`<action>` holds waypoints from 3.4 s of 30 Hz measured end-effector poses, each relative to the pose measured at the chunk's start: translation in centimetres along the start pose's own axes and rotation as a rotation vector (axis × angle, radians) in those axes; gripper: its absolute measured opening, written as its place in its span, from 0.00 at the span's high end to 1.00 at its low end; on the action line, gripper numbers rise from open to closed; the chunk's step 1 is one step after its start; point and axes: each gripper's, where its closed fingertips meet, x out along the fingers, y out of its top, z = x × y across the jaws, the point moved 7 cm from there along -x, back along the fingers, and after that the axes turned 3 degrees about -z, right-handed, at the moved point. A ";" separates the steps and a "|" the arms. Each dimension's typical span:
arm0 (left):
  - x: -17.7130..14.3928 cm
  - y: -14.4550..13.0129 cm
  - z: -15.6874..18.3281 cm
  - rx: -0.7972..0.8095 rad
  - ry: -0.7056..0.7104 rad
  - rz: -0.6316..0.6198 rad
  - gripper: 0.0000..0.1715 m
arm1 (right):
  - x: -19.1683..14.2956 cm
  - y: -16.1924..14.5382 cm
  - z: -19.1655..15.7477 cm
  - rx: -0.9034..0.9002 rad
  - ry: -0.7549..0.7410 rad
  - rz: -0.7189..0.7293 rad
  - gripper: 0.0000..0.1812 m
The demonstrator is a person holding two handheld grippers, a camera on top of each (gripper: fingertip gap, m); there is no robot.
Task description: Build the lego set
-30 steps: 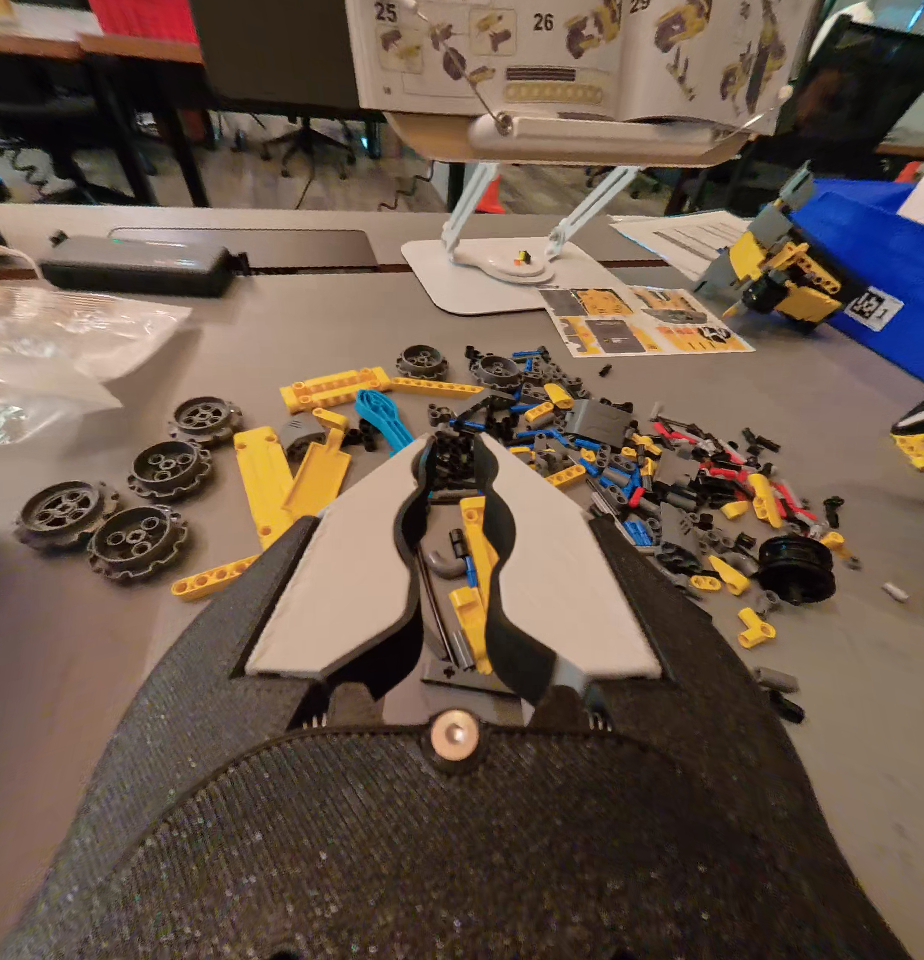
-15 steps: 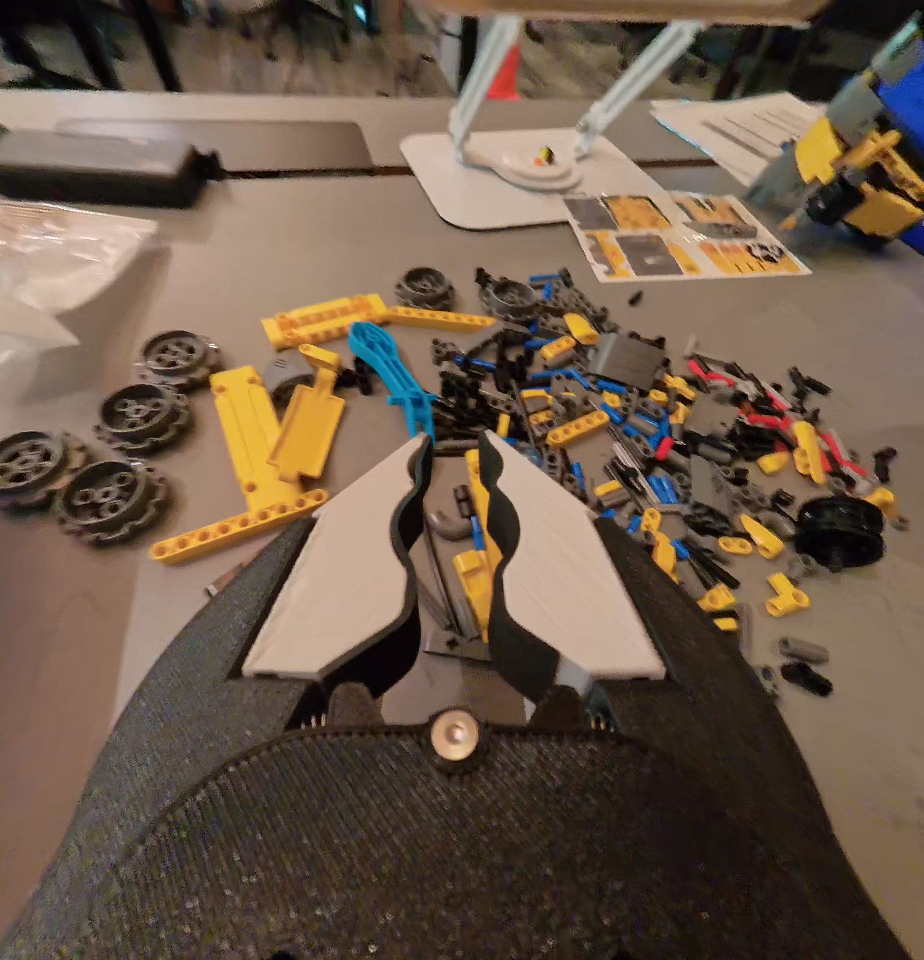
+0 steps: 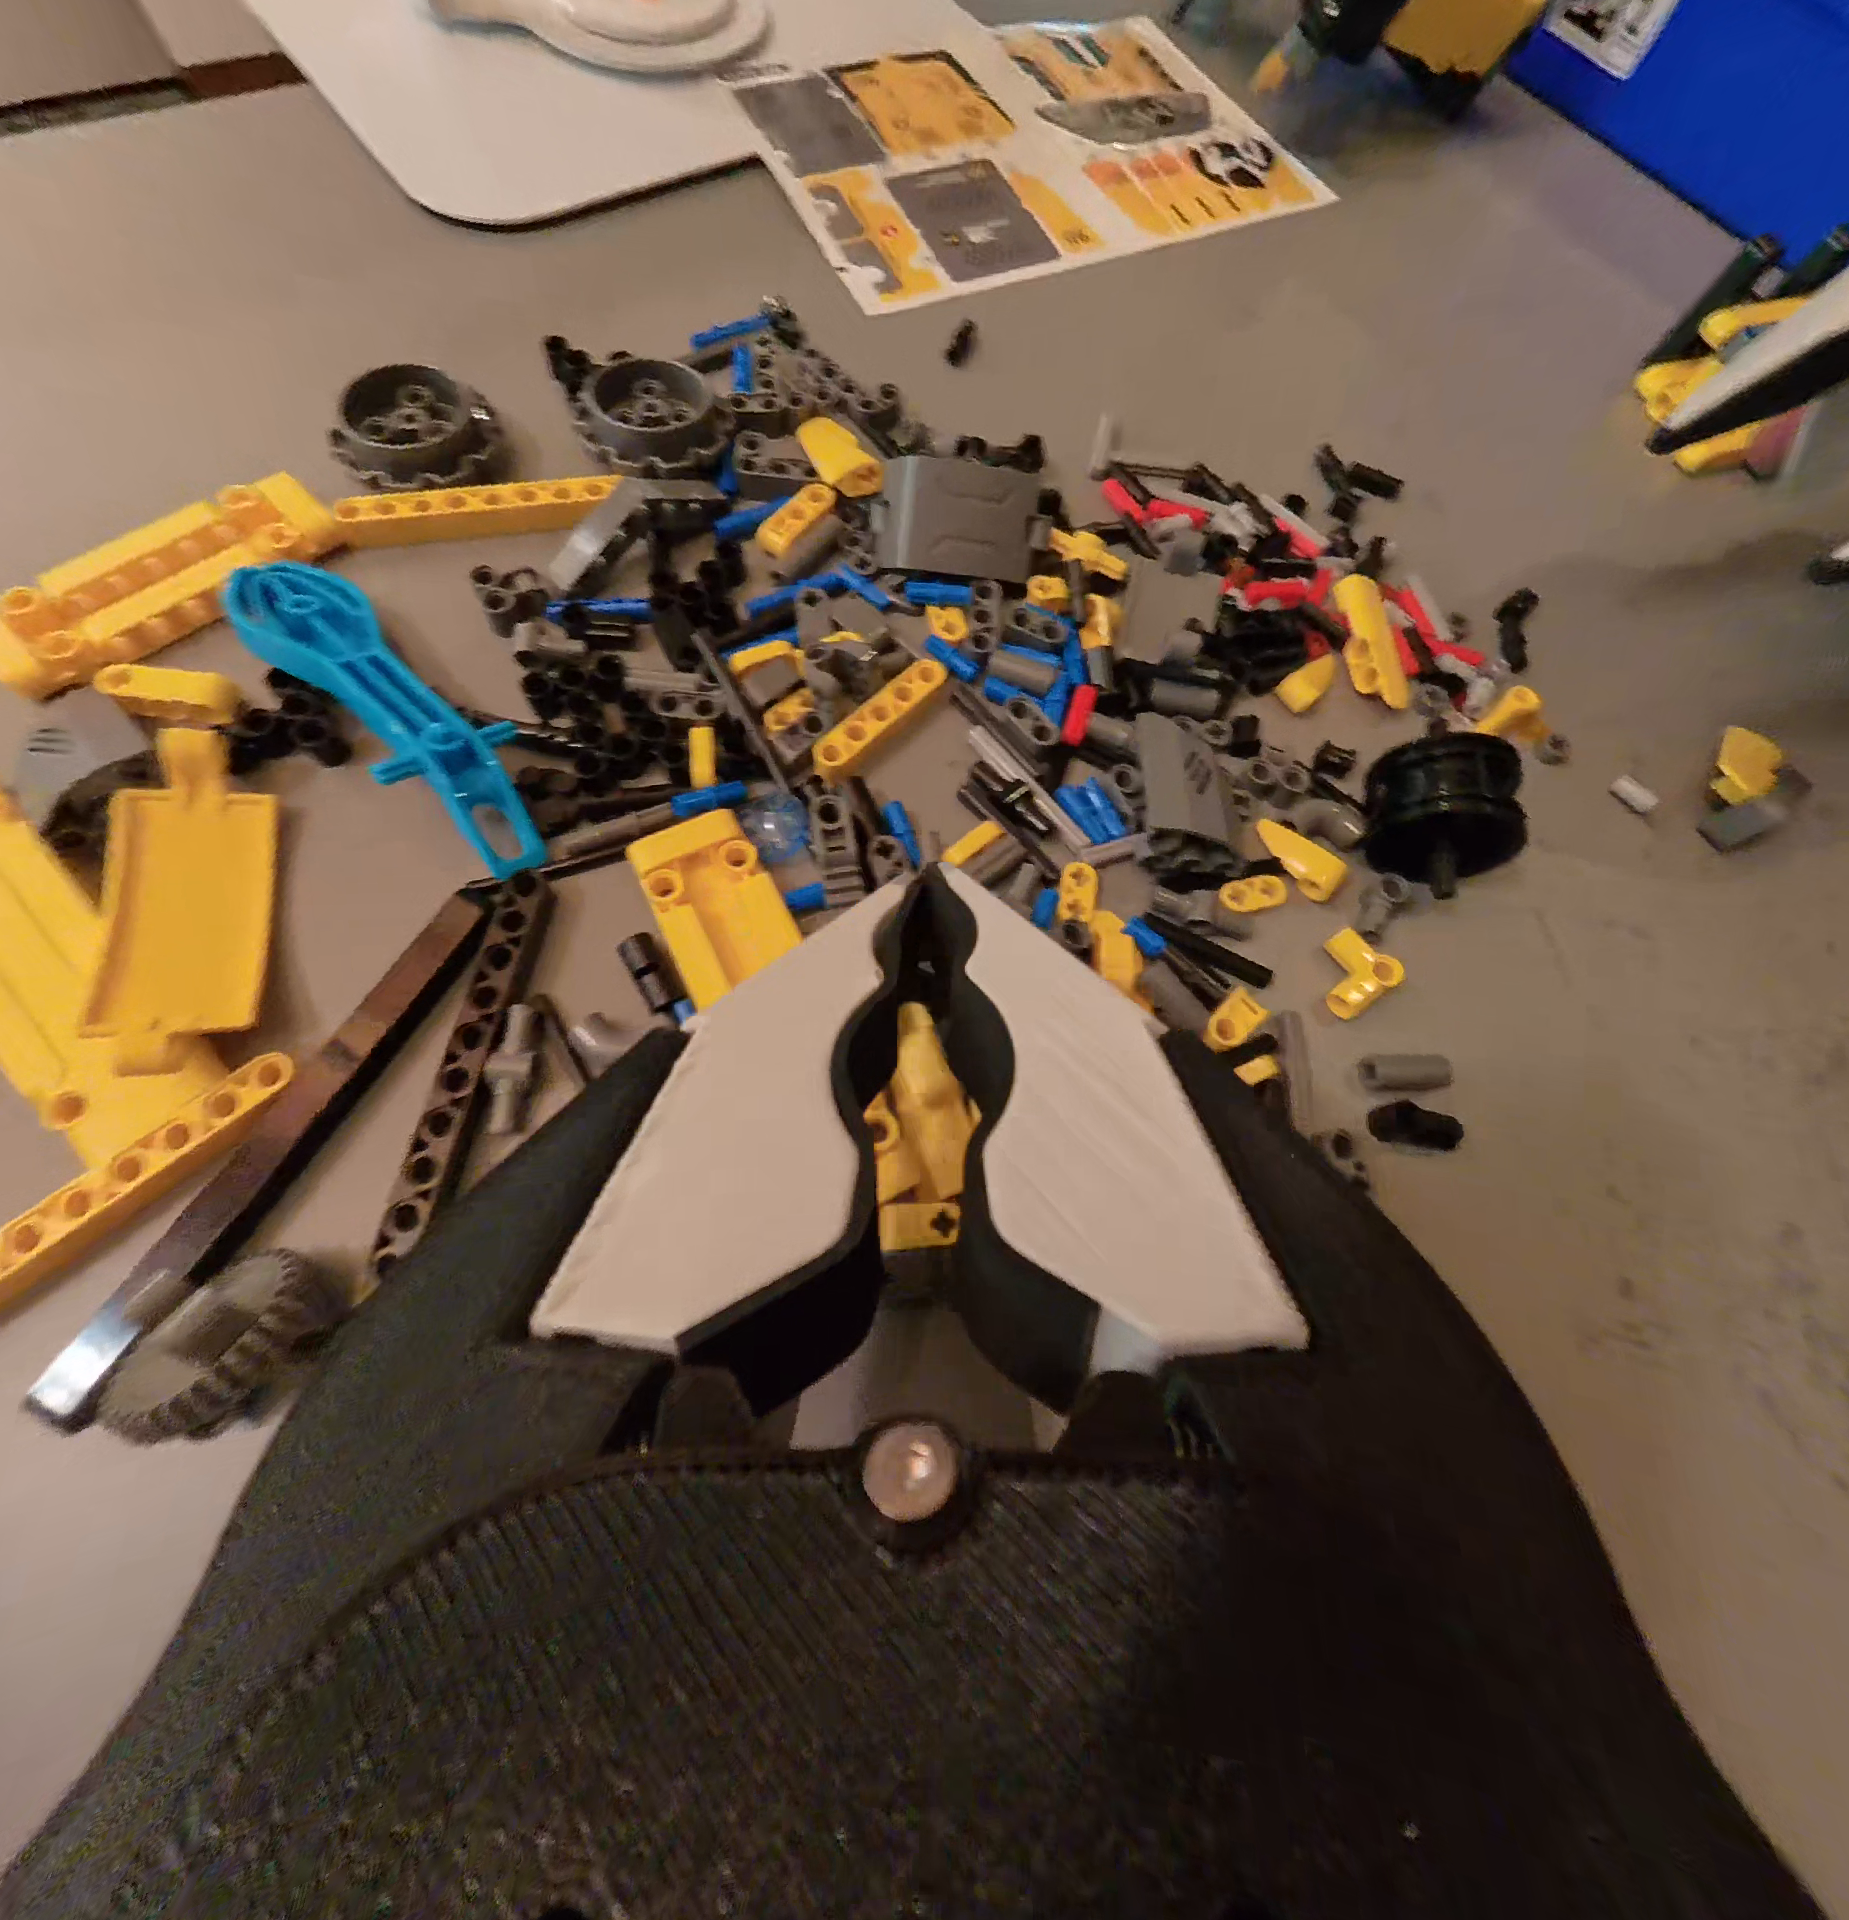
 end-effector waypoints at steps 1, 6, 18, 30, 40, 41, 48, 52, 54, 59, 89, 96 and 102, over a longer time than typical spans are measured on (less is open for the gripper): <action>0.1 0.0 0.3 0.005 -0.028 -0.006 1.00 | 0.0 0.0 0.0 0.001 0.001 0.001 0.78; 0.6 -0.2 0.5 0.020 -0.014 -0.055 1.00 | -0.1 0.0 0.0 0.000 0.002 0.004 0.78; 0.8 -0.2 -0.6 -0.039 0.075 -0.062 0.96 | 0.0 0.0 0.0 0.003 0.005 0.001 0.78; 1.0 -0.2 -0.4 -0.026 0.071 -0.078 0.93 | 0.0 0.0 0.0 0.001 0.006 -0.003 0.78; 0.7 0.0 -0.1 -0.007 0.073 -0.041 0.93 | 0.2 0.0 -0.1 -0.011 0.005 -0.013 0.78; 0.7 0.1 -0.1 -0.008 0.071 -0.034 0.93 | 0.2 0.0 -0.1 -0.008 0.005 -0.014 0.78; 0.7 0.1 -0.1 -0.015 0.063 -0.028 0.92 | 0.1 0.0 0.0 -0.001 0.008 -0.008 0.78; 0.7 0.2 -0.1 -0.013 0.064 -0.027 0.91 | 0.1 0.0 -0.1 -0.009 0.006 -0.008 0.77; 0.7 0.2 -0.1 -0.014 0.063 -0.023 0.91 | 0.1 0.0 -0.1 -0.011 0.004 -0.011 0.77; 0.5 0.3 -0.1 -0.014 0.064 -0.001 0.90 | 0.2 -0.1 0.1 0.009 0.013 -0.016 0.77; -1.0 1.1 -0.1 -0.046 0.017 0.160 0.85 | 12.6 9.4 8.7 0.012 -0.293 -0.193 0.82; -1.0 1.1 -0.1 -0.068 -0.017 0.154 0.84 | 14.5 6.9 10.4 0.042 -0.298 -0.361 0.82; -0.5 0.9 0.1 -0.043 -0.004 0.111 0.84 | 15.5 5.7 11.2 -0.025 -0.375 -0.414 0.89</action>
